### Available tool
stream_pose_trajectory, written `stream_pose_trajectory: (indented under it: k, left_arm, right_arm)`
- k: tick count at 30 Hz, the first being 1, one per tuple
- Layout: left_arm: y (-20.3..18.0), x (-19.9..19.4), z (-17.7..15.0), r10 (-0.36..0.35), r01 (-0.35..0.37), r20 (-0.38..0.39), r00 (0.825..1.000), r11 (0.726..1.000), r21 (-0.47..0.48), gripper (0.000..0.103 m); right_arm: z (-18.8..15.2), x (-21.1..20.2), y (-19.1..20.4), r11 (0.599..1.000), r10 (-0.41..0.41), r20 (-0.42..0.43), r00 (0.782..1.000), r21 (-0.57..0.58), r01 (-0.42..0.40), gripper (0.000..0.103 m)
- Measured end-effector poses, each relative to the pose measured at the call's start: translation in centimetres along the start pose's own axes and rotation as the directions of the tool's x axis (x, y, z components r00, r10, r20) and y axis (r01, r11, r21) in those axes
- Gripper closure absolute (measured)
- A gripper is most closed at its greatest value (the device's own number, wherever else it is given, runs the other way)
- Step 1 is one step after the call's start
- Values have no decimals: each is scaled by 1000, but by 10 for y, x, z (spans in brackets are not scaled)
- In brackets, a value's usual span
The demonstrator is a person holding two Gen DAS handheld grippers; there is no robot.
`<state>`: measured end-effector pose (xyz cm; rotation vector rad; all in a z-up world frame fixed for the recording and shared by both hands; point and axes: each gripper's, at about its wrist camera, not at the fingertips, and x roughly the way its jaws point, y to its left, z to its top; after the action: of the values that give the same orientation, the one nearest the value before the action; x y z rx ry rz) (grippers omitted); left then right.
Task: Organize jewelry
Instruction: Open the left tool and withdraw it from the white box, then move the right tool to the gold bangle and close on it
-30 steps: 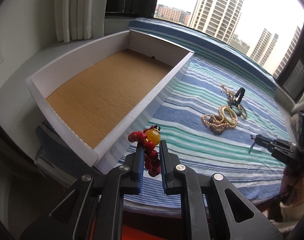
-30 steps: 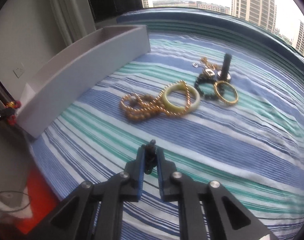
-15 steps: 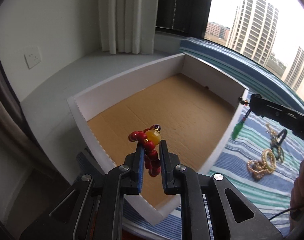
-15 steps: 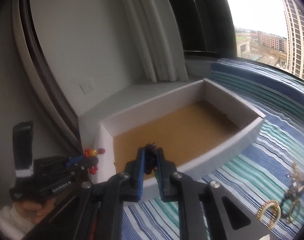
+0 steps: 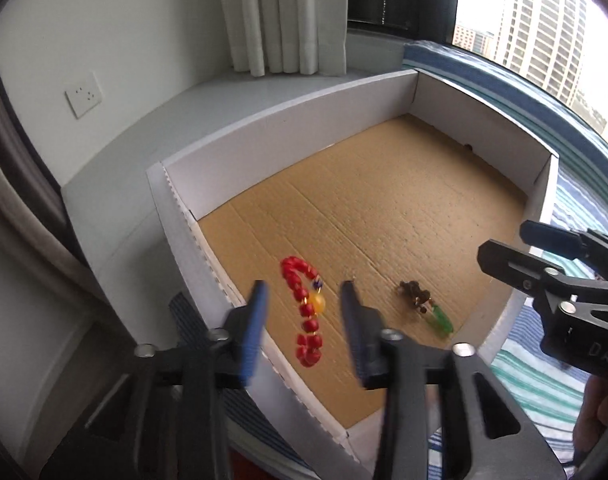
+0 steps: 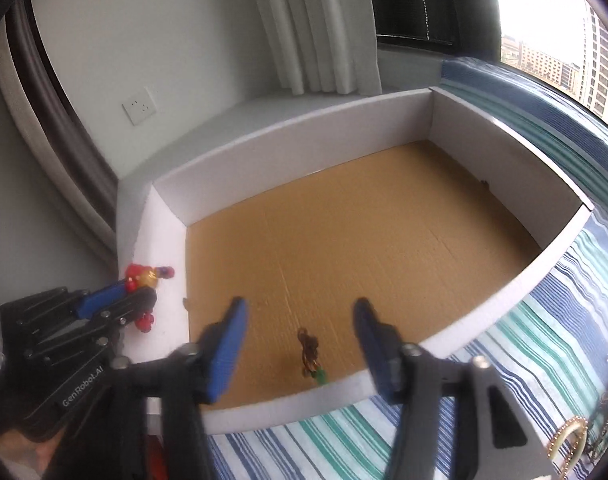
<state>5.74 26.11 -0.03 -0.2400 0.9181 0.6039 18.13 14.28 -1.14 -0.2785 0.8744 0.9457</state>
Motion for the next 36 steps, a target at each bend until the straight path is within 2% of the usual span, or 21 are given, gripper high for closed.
stream_pose_trajectory:
  k: [2,4,6,9,12,15,16,20,24,27,28,30,32,34,36]
  left_arm:
    - [-2,-3,0,24,-25,25,999,1000,2,22]
    - [-5,-3,0,32,-33,30,999,999,18,21]
    - [-8,-4,1,33,-34,36,999,999,28,19]
    - [-12,-7,3,50,-54,96,994,998,38,17]
    - [-14,-15,-4,76,-87,187,980,995,54,14]
    - [-23,-7,-12,111,-134,186,976,984,118,10]
    - [-26,-5,-15,123,-150,187,975,979,139,10]
    - [-38,-12,-19,194,-251,270,943,948,197,10]
    - [-58,-11,-27,265,-369,339,903,882,295,10]
    - [-61,-11,-29,287,-406,357,889,854,325,10]
    - [-59,-12,-30,288,-405,352,891,855,325,10]
    - [-50,-14,-30,277,-380,328,903,872,309,10]
    - [-39,-18,-27,250,-333,295,922,901,278,10]
    - [-27,-24,-24,210,-274,272,939,936,223,10]
    - [-21,-37,-23,208,-261,284,936,951,163,10]
  right_arm:
    - [-5,-7,-1,999,-33,1,999,-10,33,36]
    - [-10,-15,-3,998,-66,5,998,-13,66,35]
    - [-18,-23,-7,996,-87,4,996,-2,87,29]
    - [-37,-38,-18,991,-129,15,992,26,129,22]
    - [-70,-56,-32,980,-197,22,980,49,195,19]
    - [-118,-72,-47,962,-259,-1,966,89,258,19]
    - [-135,-77,-54,953,-280,-20,960,114,280,19]
    - [-204,-106,-82,905,-370,-73,926,196,377,19]
    - [-260,-137,-108,837,-464,-112,879,271,476,19]
    - [-292,-149,-127,780,-512,-159,844,327,534,19]
    - [-302,-152,-133,762,-519,-174,837,351,545,19]
    - [-317,-157,-142,735,-525,-194,829,388,557,19]
    - [-326,-160,-148,718,-537,-207,818,396,572,19]
    - [-329,-159,-151,714,-536,-216,816,399,575,19]
    - [-333,-157,-151,715,-534,-220,816,398,575,19]
